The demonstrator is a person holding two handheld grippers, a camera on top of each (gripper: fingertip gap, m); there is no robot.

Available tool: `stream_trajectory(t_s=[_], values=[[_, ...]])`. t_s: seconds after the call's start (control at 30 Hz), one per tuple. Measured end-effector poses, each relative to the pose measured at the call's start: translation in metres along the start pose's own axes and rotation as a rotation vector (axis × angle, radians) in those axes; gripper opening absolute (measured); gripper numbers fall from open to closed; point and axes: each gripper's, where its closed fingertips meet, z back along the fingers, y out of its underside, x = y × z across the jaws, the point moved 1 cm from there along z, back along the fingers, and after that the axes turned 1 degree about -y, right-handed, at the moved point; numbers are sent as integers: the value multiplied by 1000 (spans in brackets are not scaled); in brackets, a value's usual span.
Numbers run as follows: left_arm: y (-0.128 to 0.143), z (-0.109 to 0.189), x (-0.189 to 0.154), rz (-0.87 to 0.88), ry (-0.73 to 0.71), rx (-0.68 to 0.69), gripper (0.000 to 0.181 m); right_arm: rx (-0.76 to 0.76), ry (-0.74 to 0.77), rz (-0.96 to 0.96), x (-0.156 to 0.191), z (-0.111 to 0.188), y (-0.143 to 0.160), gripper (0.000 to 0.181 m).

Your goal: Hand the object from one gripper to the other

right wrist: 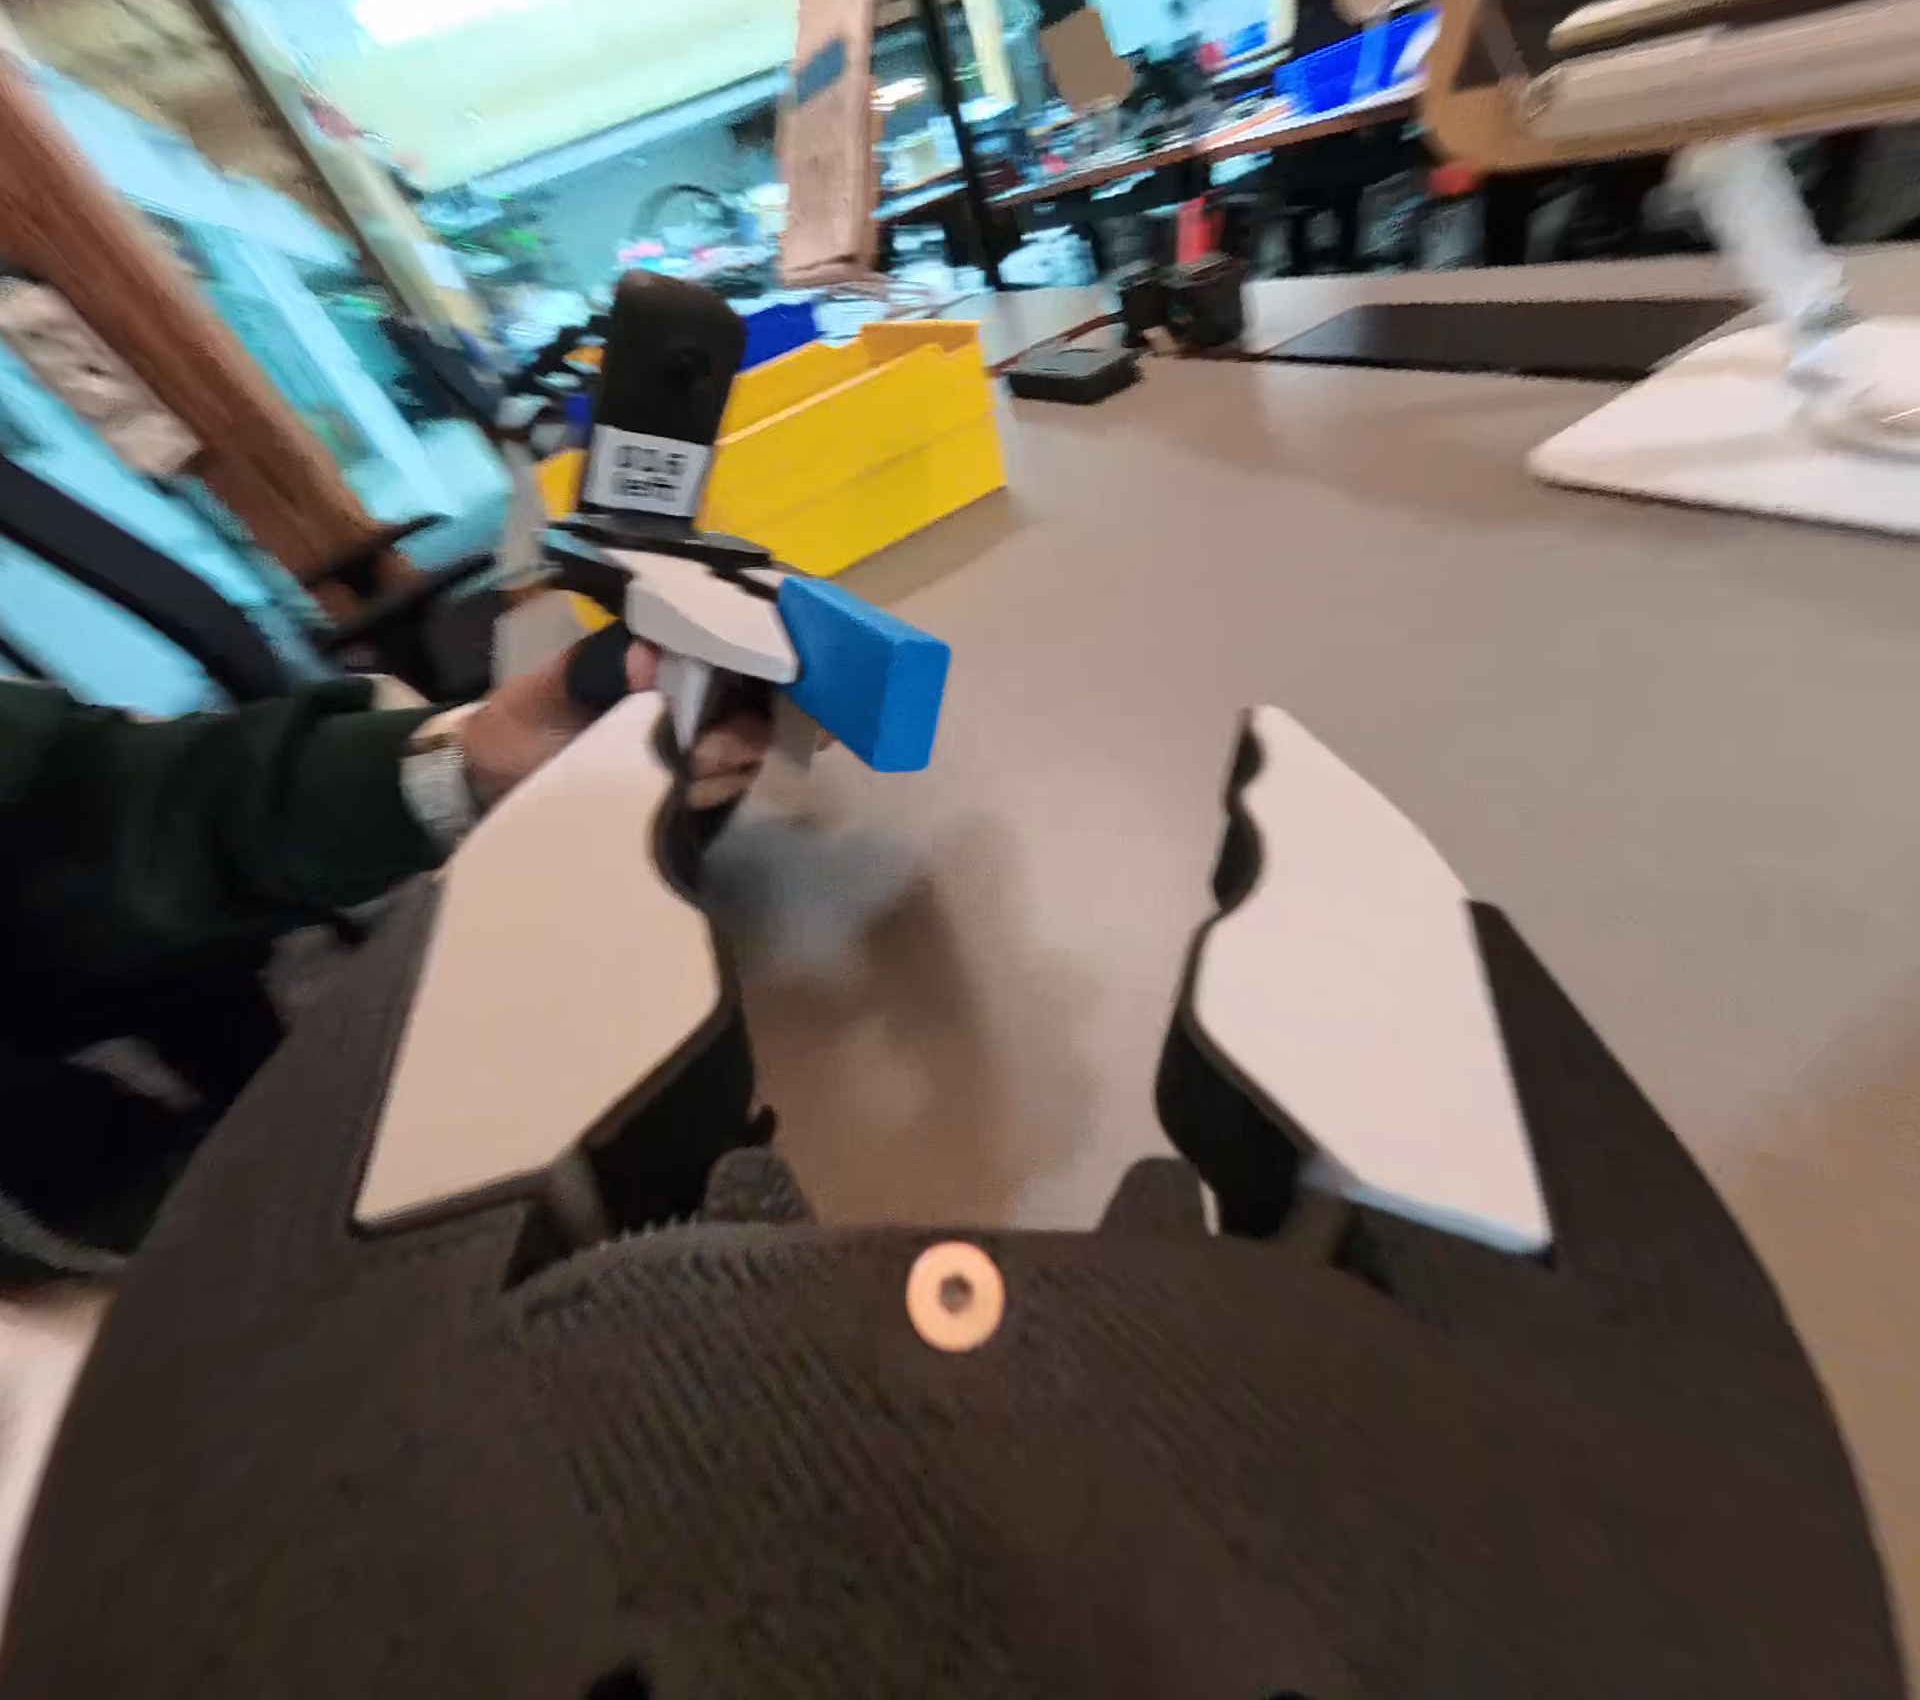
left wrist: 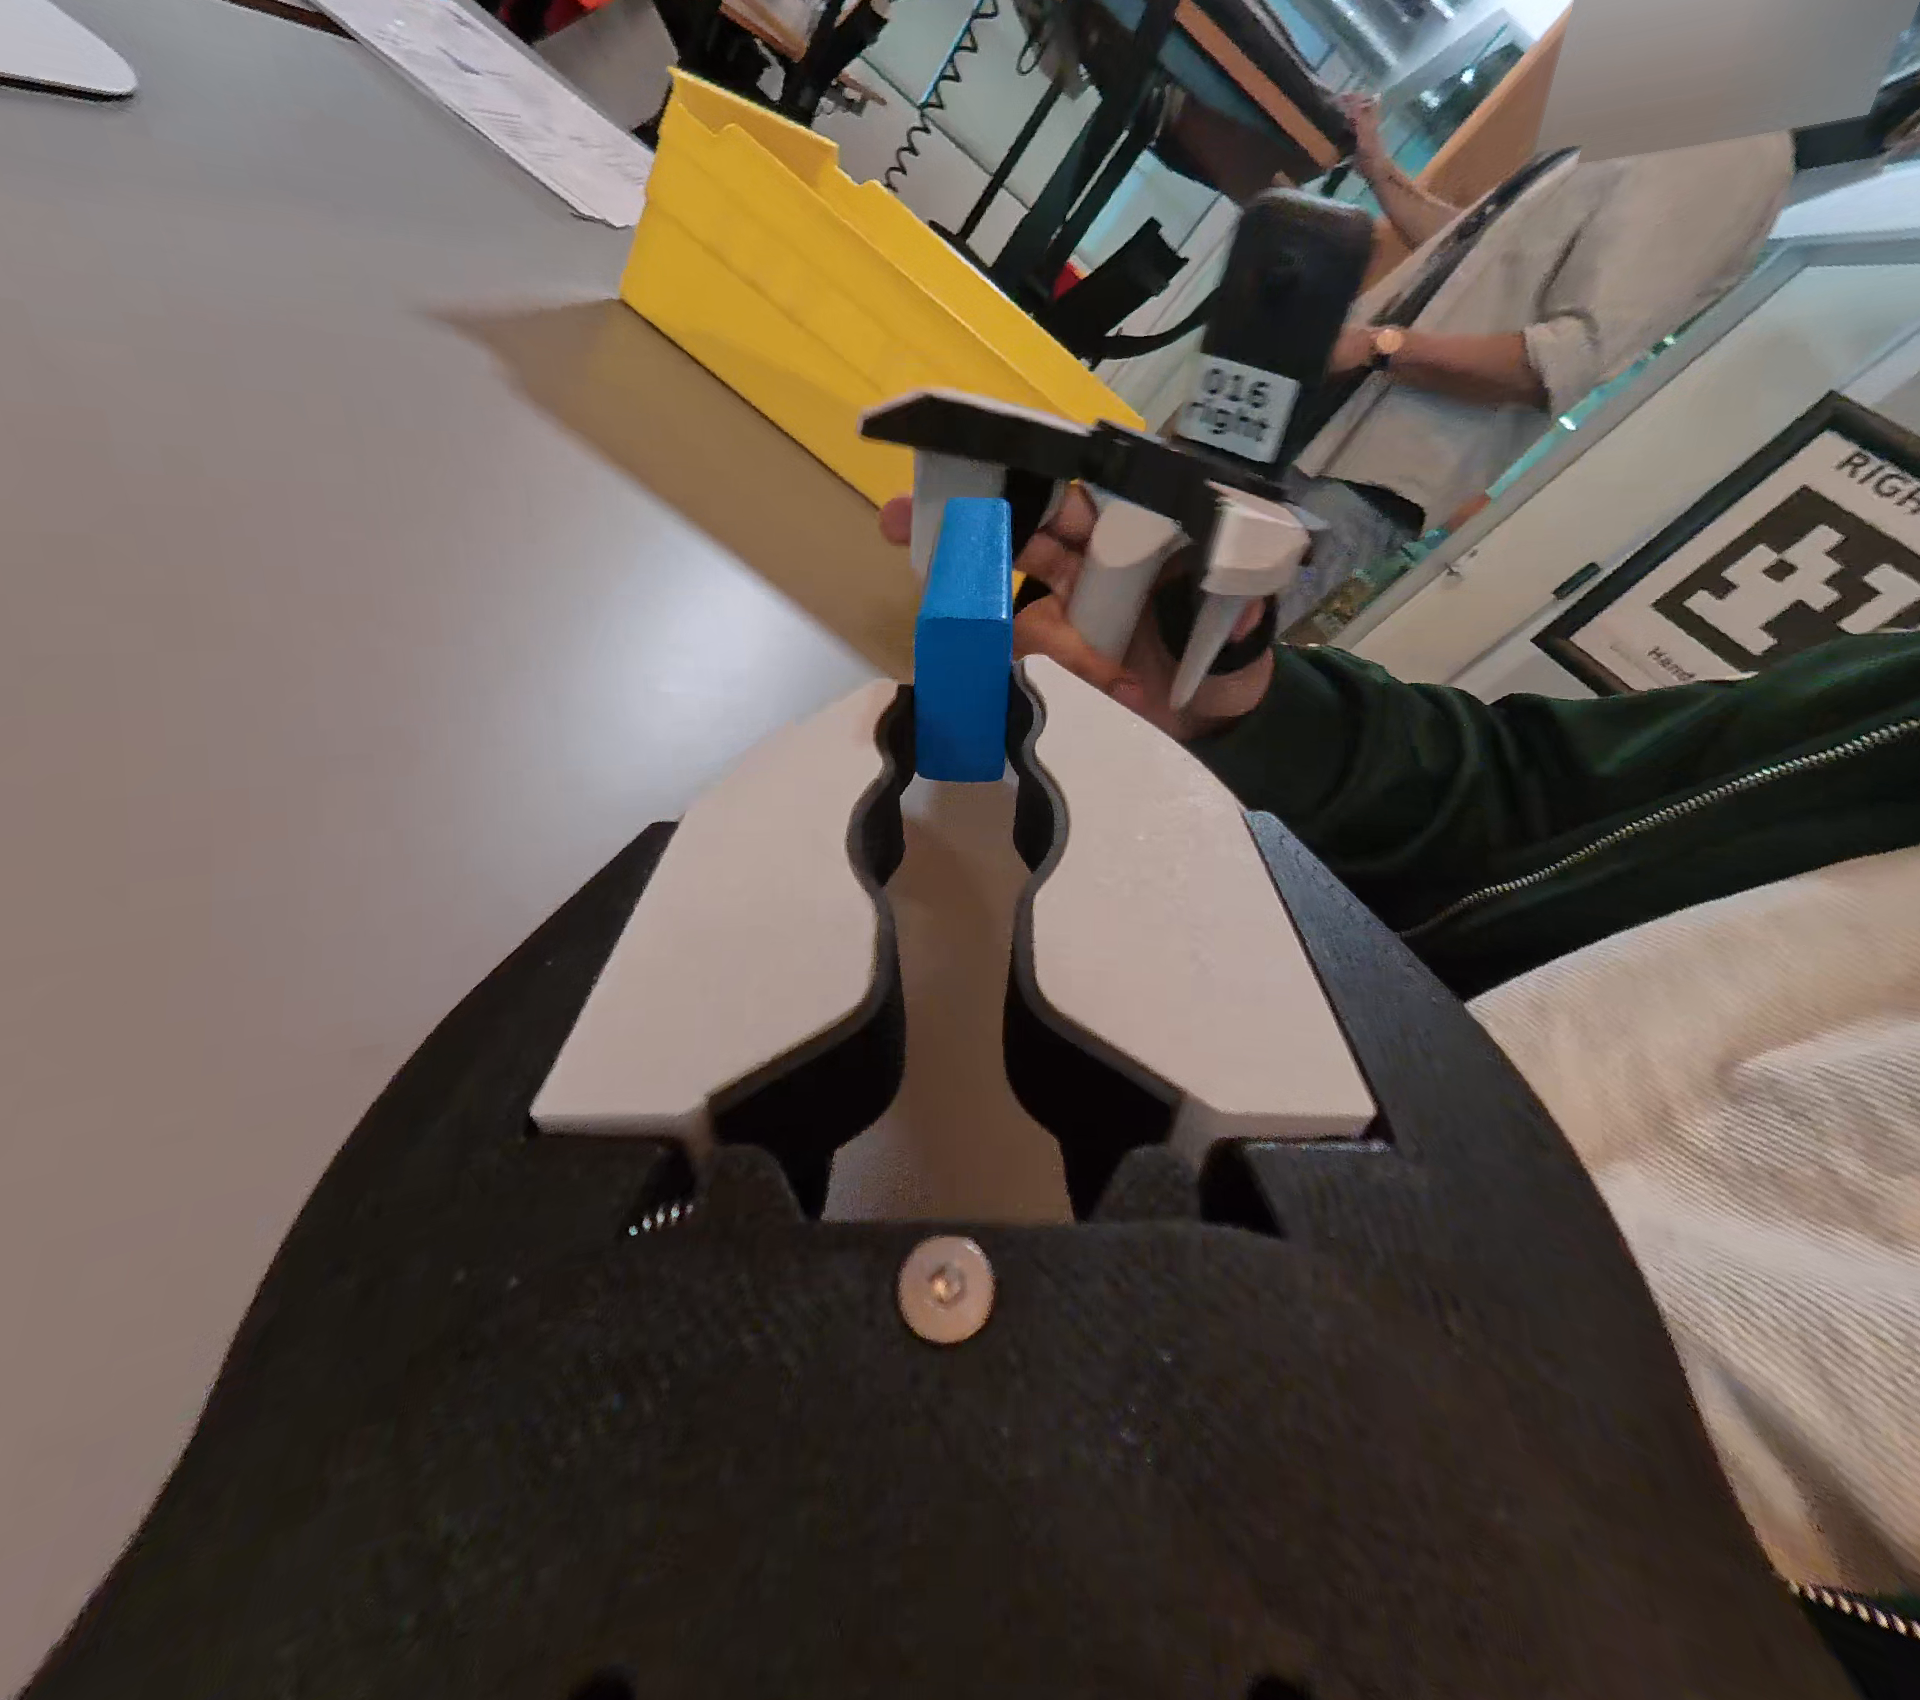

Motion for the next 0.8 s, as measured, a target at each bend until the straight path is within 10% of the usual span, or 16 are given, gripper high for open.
stream_trajectory(t_s=[0.4, 0.8], values=[[11, -13, -32, -148, 150, 50, 18, 107, -341, -175, 43, -8, 20, 17], [11, -15, -29, -202, 99, 34, 23, 131, -319, -169, 41, -7, 19, 16]])
